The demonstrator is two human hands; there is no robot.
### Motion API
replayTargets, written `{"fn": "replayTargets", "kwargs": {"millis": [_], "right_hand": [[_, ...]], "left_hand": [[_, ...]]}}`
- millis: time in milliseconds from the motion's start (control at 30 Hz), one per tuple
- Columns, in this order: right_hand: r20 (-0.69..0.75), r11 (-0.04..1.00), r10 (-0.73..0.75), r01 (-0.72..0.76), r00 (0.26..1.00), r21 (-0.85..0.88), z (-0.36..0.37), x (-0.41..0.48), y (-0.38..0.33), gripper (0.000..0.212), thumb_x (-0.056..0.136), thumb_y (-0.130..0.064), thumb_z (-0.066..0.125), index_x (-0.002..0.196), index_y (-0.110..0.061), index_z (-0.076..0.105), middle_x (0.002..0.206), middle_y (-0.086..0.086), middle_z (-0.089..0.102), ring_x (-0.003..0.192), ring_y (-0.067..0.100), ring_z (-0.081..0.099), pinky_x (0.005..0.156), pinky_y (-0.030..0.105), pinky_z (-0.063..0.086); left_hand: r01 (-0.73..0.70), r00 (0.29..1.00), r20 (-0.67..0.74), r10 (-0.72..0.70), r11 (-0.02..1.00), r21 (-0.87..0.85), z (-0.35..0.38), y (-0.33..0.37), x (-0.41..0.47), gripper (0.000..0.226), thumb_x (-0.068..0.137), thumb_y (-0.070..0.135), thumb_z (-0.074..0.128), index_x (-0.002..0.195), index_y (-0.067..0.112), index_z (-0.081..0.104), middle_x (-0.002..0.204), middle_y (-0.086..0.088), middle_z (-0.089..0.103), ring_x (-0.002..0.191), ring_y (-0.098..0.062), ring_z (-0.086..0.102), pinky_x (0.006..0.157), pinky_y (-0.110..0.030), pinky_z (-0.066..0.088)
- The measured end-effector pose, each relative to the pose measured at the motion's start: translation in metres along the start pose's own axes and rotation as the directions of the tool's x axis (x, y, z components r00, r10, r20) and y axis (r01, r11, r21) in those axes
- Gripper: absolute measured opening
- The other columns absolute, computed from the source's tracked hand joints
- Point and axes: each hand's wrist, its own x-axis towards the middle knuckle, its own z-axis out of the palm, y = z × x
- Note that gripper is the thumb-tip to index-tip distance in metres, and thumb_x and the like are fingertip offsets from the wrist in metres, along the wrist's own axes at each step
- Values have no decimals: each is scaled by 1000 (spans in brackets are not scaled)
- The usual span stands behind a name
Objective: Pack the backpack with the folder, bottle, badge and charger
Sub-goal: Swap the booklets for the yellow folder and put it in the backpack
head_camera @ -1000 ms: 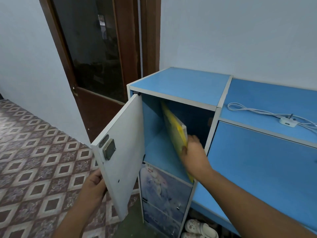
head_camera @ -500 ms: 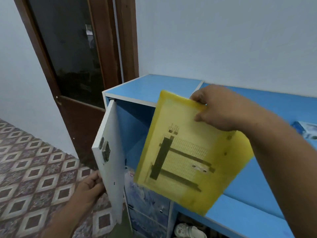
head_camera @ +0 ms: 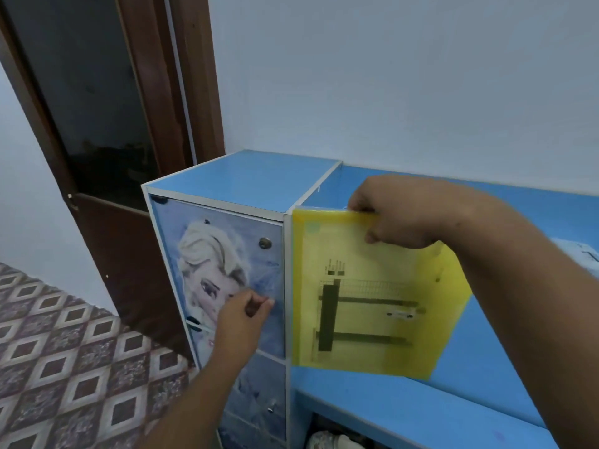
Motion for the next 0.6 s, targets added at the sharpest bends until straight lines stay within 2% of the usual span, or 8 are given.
{"fn": "replayTargets", "kwargs": {"millis": [67, 133, 233, 300, 400, 467, 533, 600], "right_hand": [[12, 999, -30, 30, 999, 19, 3, -1, 3, 21, 89, -15, 66, 108, -25, 68, 104, -5, 67, 92, 20, 64, 81, 37, 55], [28, 997, -76, 75, 997, 26, 5, -1, 3, 15, 89, -17, 67, 101, -24, 69, 99, -5, 69, 90, 19, 65, 80, 40, 56], [50, 985, -168, 165, 985, 57, 1, -4, 1, 5, 89, -23, 69, 92, -24, 66, 88, -9, 67, 82, 15, 63, 70, 34, 52], [41, 978, -198, 195, 979, 68, -1, -6, 2, 6, 89, -25, 69, 90, -26, 63, 85, -11, 63, 80, 11, 61, 65, 30, 45], [-45, 963, -194, 199, 980, 181, -1, -9, 16, 10, 88, -29, 71, 91, -33, 62, 89, -15, 63, 83, 6, 60, 71, 30, 47], [-242, 927, -138, 212, 960, 311, 4, -16, 38, 27, 84, -34, 76, 108, -35, 64, 106, -15, 64, 99, 4, 61, 84, 21, 47], [-526, 863, 28, 245, 850, 442, 21, -31, 64, 47, 79, -40, 80, 120, -35, 60, 120, -16, 61, 112, -1, 55, 92, 14, 40], [-590, 694, 300, 253, 749, 674, 56, -46, 90, 56, 75, -53, 79, 122, -36, 56, 124, -17, 60, 118, -2, 55, 98, 23, 44]], "left_hand": [[-46, 999, -26, 46, 999, 11, -10, 6, -10, 25, 92, 52, 63, 93, 28, 69, 99, 1, 56, 89, -3, 55, 78, -29, 48], [-70, 994, 77, 82, 986, -154, -22, 25, -23, 45, 86, 65, 59, 116, 32, 67, 114, 7, 59, 104, -10, 60, 86, -27, 49], [79, 936, 350, 36, 948, -309, -18, 57, -34, 31, 86, 42, 75, 113, 29, 70, 107, 12, 76, 102, -9, 71, 81, -21, 56], [173, 922, 385, -36, 930, -325, -14, 72, -37, 13, 89, 29, 74, 101, 26, 77, 99, 9, 80, 97, -14, 75, 83, -30, 59], [248, 915, 398, -62, 865, -437, -16, 83, -40, 22, 87, 28, 69, 104, 19, 78, 103, 0, 80, 99, -19, 75, 92, -46, 58], [258, 922, 381, -66, 839, -479, -18, 87, -43, 28, 85, 28, 68, 108, 16, 77, 107, -2, 79, 102, -21, 75, 95, -49, 56], [272, 930, 358, -80, 806, -526, -21, 87, -43, 32, 84, 33, 73, 111, 16, 75, 109, -4, 79, 104, -23, 74, 96, -50, 55], [272, 934, 348, -75, 783, -560, -25, 87, -42, 51, 74, 50, 83, 111, 16, 76, 111, -6, 78, 105, -26, 74, 94, -50, 57]]}}
